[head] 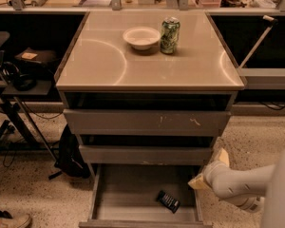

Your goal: Pick rxbar blueberry from bottom drawer and place on counter

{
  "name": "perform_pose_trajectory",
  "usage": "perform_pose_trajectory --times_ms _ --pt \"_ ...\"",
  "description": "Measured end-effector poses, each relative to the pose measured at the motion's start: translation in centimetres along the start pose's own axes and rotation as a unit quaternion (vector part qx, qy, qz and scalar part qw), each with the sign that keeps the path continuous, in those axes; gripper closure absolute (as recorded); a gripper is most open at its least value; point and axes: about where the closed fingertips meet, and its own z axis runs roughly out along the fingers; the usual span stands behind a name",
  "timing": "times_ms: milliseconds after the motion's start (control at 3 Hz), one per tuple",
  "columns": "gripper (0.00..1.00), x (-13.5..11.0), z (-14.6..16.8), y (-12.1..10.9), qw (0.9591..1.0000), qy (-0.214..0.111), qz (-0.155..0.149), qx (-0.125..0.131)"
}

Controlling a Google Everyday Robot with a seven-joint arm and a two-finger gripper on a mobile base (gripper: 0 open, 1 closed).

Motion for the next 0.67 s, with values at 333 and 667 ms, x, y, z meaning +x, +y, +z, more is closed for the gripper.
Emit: perform_pose_trajectory --times_ms 333,667 --pt "0.00 3.1 5.4 2.1 0.9991 0.014 0.037 -0.016" --pt "0.00 5.9 7.4 5.3 0.9975 0.037 0.044 -0.041"
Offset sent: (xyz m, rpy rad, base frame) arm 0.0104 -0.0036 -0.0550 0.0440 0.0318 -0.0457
